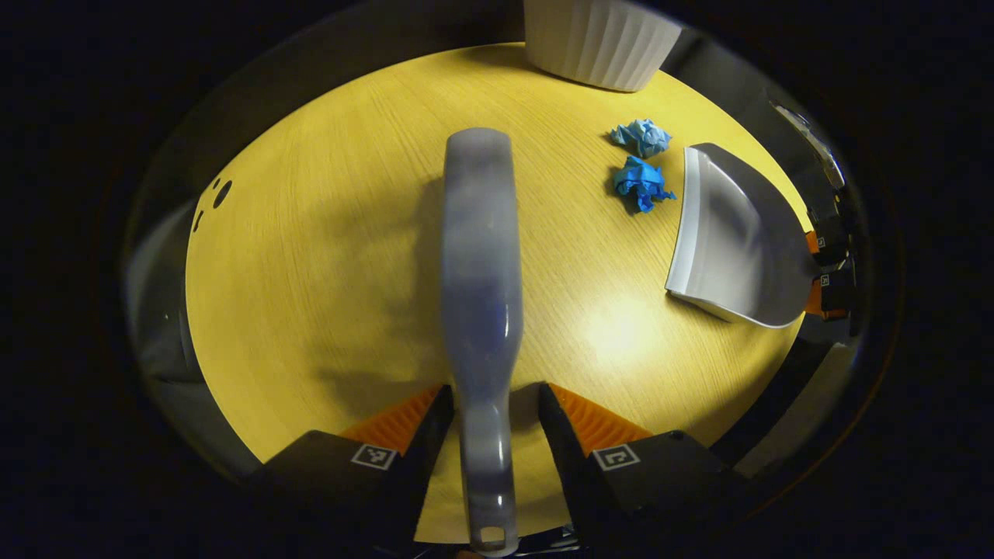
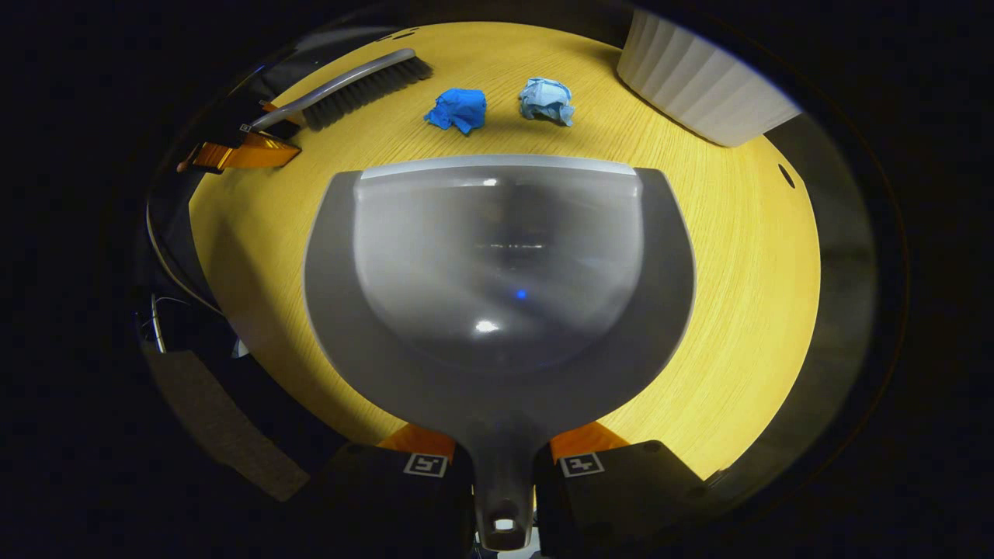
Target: Pick up the small broom and dustpan from the desktop, sweep the trash into the dustpan with the broom, and then empty the trash into the garbage bin.
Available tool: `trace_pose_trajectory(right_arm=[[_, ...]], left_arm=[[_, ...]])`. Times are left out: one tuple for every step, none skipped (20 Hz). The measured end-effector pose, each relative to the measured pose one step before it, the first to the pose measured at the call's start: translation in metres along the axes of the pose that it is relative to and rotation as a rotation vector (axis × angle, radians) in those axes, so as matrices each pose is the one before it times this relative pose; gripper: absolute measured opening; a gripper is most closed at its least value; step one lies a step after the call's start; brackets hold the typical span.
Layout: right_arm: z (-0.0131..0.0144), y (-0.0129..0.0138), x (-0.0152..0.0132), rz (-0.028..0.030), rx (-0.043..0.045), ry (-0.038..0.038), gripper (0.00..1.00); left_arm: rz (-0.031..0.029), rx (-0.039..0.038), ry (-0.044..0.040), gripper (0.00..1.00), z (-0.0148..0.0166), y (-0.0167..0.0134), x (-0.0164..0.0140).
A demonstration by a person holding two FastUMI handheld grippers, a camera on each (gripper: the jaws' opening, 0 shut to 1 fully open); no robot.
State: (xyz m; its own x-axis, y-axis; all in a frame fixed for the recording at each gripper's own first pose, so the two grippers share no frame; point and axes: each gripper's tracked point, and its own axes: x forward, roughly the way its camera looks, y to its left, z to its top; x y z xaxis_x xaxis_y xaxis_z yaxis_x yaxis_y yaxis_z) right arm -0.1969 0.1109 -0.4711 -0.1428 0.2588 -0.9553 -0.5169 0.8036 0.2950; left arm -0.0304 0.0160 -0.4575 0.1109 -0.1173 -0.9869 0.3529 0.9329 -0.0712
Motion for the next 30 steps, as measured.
trace_pose_trajectory(right_arm=[[0.00026,0.00002,0.00005,0.00043,-0.00057,-0.00011,0.37],[-0.00016,0.00012,-0.00015,-0.00036,0.00058,-0.00114,0.43],[-0.00011,-0.00004,-0.00035,0.00034,-0.00057,0.00025,0.37],[0.00031,-0.00001,0.00041,0.00026,-0.00033,-0.00208,0.37],[0.00035,0.00017,-0.00011,0.00079,-0.00036,0.00039,0.37],[-0.00039,-0.00011,0.00041,0.00023,0.00069,-0.00047,0.37],[-0.00041,0.00020,-0.00037,-0.00036,-0.00068,-0.00082,0.37],[0.00046,0.00001,-0.00023,-0.00027,-0.00126,0.00083,0.37],[0.00067,-0.00009,0.00029,0.00119,-0.00327,0.00029,0.37],[-0.00056,0.00024,-0.00002,0.00132,-0.00463,-0.00120,0.37],[0.00063,0.00000,-0.00008,0.00096,-0.00627,-0.00331,0.37],[0.00085,-0.00035,0.00064,0.00712,-0.01568,0.00099,0.37],[-0.00107,0.00011,-0.00091,0.00941,-0.00686,0.01294,0.37],[-0.00015,-0.00112,-0.00140,0.00561,-0.00193,0.01402,0.37],[0.00508,-0.00236,-0.00093,-0.00125,0.00264,-0.00507,0.36],[0.00274,-0.00134,0.00150,-0.00207,0.00964,-0.00158,0.36],[-0.00074,0.00030,-0.00053,-0.00005,0.00794,0.00536,0.36],[0.00123,0.00116,-0.00087,-0.00005,0.00160,-0.00004,0.30],[0.00091,-0.00041,-0.00094,0.00004,-0.00399,0.00166,0.36],[0.00067,-0.00160,0.00328,0.00090,0.00005,0.00072,0.36],[0.00115,0.00005,0.00076,0.00087,0.00267,0.00092,0.36],[-0.00011,0.00009,0.00026,0.00030,0.00217,0.00081,0.36],[0.00138,-0.00043,0.00003,-0.00048,0.00238,-0.00007,0.35],[0.00024,0.00018,0.00008,0.00013,0.00174,-0.00085,0.36],[0.00383,0.00148,-0.00092,0.00037,0.00044,-0.00061,0.35],[0.00602,0.00116,-0.00245,0.00010,0.00036,-0.00140,0.35],[0.00413,0.00108,-0.00102,-0.00018,0.00021,-0.00050,0.35],[0.00029,0.00040,0.00217,-0.00027,-0.00017,-0.00124,0.35],[0.00207,-0.00085,0.00042,-0.00012,0.00042,0.00017,0.36],[0.00187,0.00040,0.00116,0.00001,0.00038,0.00019,0.36]], left_arm=[[-0.00102,0.01186,0.00208,0.67,0.00168,-0.00031,-0.00031],[-0.00034,0.00806,-0.00713,0.62,0.00134,0.00143,-0.00044],[-0.00126,-0.00592,-0.00373,0.48,0.00375,-0.00001,0.00259],[-0.00103,0.01235,0.00445,0.34,-0.00055,-0.00099,-0.00007],[0.00583,0.00490,0.00195,0.30,0.00269,0.00031,-0.00085],[0.01384,0.01378,-0.00961,0.30,0.00544,0.00151,0.00119],[0.01081,0.02406,-0.00793,0.28,0.00583,0.00003,0.00113],[-0.00369,0.01819,-0.00382,0.28,0.00535,-0.00249,0.00132],[-0.01425,0.00868,-0.00399,0.28,0.00711,-0.00557,0.00027],[-0.02180,0.00131,-0.00303,0.28,0.00718,-0.00508,0.00060],[-0.01541,0.00194,-0.00361,0.31,0.00833,-0.00556,0.00058],[-0.00188,0.00216,-0.00077,0.27,0.00691,-0.00019,0.00094],[0.00214,0.00726,-0.00545,0.28,0.00924,-0.00056,0.00111],[0.00654,0.01167,-0.00365,0.28,0.00956,-0.00029,0.00213],[0.00703,0.01452,-0.00380,0.28,0.00962,0.00080,0.00190],[0.00478,0.01040,-0.00458,0.28,0.00861,0.00022,0.00303],[-0.00476,0.00646,0.00528,0.27,0.00828,-0.00230,0.00194],[-0.00477,0.01409,-0.00031,0.27,0.00647,-0.00243,0.00153],[-0.00314,0.02168,-0.00217,0.27,0.00745,-0.00222,0.00120],[-0.00590,0.02031,0.00373,0.28,0.00432,-0.00310,0.00142],[-0.01175,0.02143,0.00478,0.27,0.00392,-0.00520,0.00083],[-0.01362,0.02181,0.00140,0.31,0.00210,-0.00457,0.00049],[-0.01398,0.01513,0.00399,0.28,0.00260,-0.00460,-0.00012],[-0.00732,0.01306,-0.00073,0.27,0.00058,-0.00170,0.00046],[-0.01381,0.00842,0.00294,0.27,0.00003,-0.00512,-0.00018],[-0.01028,0.01405,0.00062,0.28,0.00055,-0.00391,-0.00071],[-0.01098,0.01454,0.00160,0.28,0.00069,-0.00446,0.00064],[-0.01167,0.01259,0.00184,0.28,-0.00044,-0.00392,0.00012],[-0.01755,0.00690,0.00210,0.27,0.00049,-0.00652,-0.00059],[-0.02081,0.00311,0.00218,0.27,-0.00075,-0.00677,-0.00081]])
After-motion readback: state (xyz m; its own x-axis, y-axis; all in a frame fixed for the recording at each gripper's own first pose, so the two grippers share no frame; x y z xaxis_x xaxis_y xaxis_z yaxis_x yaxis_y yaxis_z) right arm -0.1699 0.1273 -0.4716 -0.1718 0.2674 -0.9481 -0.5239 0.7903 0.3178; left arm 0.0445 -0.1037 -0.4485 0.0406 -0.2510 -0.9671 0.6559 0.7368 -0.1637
